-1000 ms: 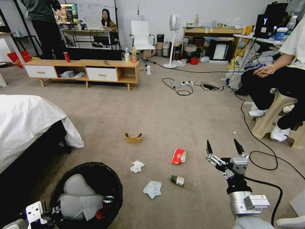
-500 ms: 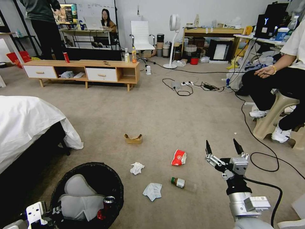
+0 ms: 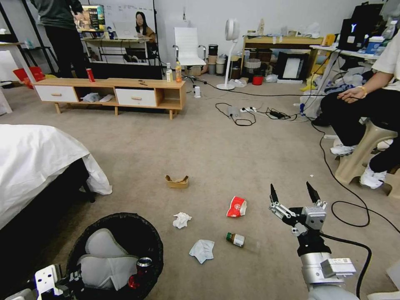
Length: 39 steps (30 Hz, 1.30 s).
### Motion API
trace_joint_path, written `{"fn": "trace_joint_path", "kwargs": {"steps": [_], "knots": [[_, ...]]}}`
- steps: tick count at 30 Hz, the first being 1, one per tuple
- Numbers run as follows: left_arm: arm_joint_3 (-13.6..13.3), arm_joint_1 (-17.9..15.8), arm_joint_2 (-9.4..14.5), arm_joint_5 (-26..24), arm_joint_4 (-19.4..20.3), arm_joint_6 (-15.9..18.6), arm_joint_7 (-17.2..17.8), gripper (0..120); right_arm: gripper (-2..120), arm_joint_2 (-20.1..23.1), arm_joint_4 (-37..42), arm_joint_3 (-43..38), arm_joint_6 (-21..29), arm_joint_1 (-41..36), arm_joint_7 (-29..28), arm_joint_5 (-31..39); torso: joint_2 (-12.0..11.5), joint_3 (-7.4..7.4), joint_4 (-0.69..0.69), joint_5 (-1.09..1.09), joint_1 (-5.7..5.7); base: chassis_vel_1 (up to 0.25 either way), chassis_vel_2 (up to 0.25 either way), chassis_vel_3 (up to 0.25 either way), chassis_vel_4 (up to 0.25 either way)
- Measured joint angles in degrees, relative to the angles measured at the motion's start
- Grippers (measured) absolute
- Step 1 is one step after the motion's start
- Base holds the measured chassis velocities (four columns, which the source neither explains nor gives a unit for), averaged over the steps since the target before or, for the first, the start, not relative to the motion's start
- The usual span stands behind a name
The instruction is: Pick up the trash bin and place the garbage on the floor into it.
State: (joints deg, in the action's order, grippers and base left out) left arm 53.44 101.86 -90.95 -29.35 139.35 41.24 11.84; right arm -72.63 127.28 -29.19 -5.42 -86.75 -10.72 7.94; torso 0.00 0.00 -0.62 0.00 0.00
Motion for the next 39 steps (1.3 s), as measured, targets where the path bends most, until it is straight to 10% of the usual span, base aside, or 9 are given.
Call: {"fn": "trace_joint_path", "kwargs": {"steps": [39], "knots": [[0.2, -0.5, 0.1, 0.4, -0.8, -0.5, -0.3, 2, 100, -0.3, -1.8, -0.4, -1.0, 0.6, 0.2, -0.9, 0.0, 0.01, -0.01, 0.0, 0.0, -0.032, 0.036, 0.039, -0.032]]}}
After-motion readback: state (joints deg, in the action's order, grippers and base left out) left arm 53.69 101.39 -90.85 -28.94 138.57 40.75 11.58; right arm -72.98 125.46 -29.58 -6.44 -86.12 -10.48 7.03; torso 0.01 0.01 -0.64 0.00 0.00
